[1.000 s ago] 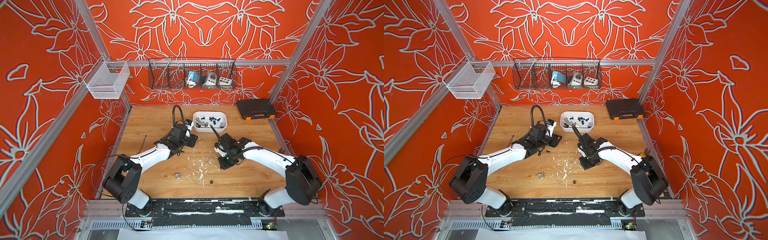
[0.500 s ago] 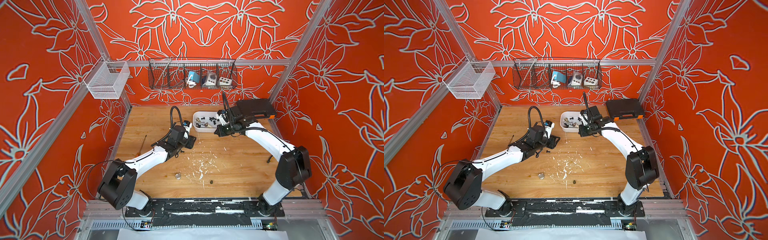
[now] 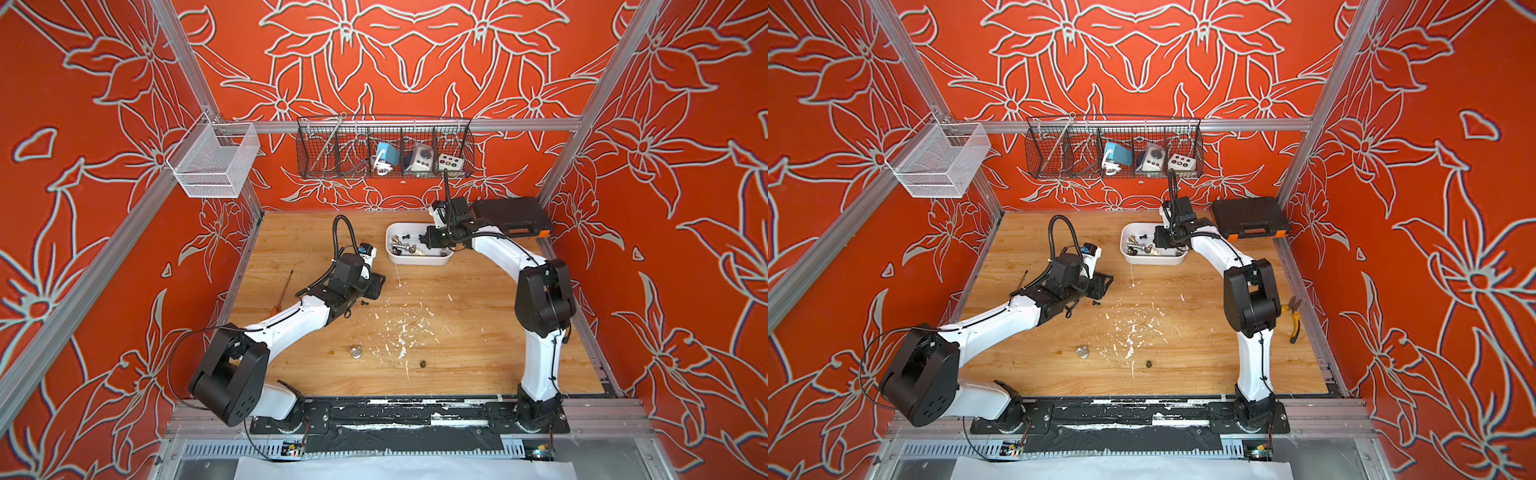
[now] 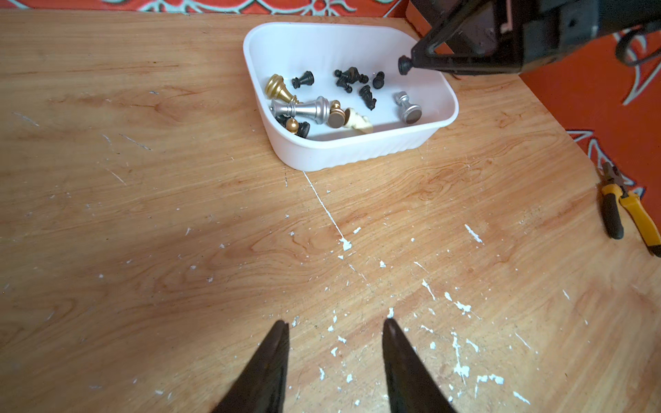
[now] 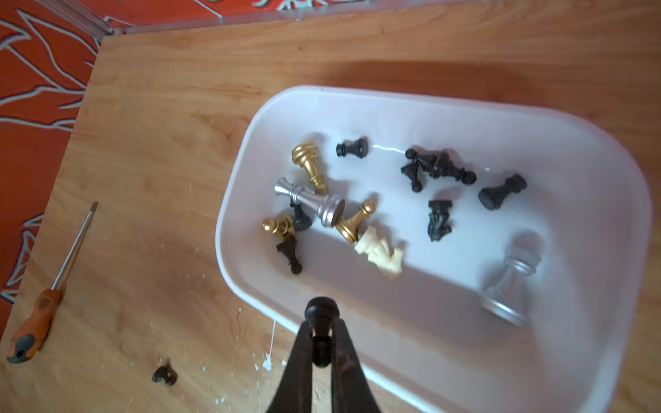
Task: Put the chess pieces into the storage box
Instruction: Place the chess piece in the storage box.
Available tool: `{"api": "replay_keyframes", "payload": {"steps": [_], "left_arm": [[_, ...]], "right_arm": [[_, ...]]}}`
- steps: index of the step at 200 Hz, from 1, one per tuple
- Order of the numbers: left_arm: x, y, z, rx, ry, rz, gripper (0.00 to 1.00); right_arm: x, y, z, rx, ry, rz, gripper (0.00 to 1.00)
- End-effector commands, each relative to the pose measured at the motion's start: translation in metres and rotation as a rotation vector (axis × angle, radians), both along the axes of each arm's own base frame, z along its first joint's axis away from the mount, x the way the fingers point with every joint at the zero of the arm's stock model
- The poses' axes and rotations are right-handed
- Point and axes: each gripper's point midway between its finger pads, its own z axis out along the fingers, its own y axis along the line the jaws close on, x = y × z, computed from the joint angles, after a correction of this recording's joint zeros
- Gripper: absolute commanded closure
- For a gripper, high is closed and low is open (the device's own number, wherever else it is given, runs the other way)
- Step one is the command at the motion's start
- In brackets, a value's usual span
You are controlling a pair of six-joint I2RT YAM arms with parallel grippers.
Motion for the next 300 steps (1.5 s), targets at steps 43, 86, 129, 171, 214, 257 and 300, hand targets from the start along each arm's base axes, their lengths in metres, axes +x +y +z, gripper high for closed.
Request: {"api": "replay_keyframes", "payload": {"steps": [43, 86, 129, 171, 214, 257, 300], "left_arm": [[-0.004, 0.005, 0.008, -0.029, -0.014, -0.007, 0.56], [-0.009, 0.009, 0.005, -0.032, -0.009, -0.003, 0.57], [-0.013, 0.011, 0.002, -0.035, 0.001, -0.002, 0.56], [-0.015, 0.012, 0.002, -0.034, 0.001, 0.000, 0.56], [-0.015, 0.012, 0.003, -0.038, 0.003, 0.000, 0.56], [-0.016, 0.012, 0.001, -0.036, 0.009, 0.002, 0.56], [-0.016, 0.015, -0.003, -0.023, 0.019, 0.014, 0.56]], "right_arm": [[0.048, 0.004, -0.019, 0.021, -0.022, -0.072, 0.96], [0.058, 0.006, -0.034, 0.012, -0.008, -0.085, 0.95], [0.062, 0.007, -0.044, 0.020, 0.005, -0.092, 0.94], [0.064, 0.012, -0.044, 0.035, 0.016, -0.080, 0.70], [0.061, 0.009, -0.036, 0.027, 0.001, -0.073, 0.67], [0.054, 0.006, -0.031, 0.023, 0.001, -0.076, 0.67], [0.043, 0.000, -0.023, 0.019, -0.023, -0.079, 0.66]]}}
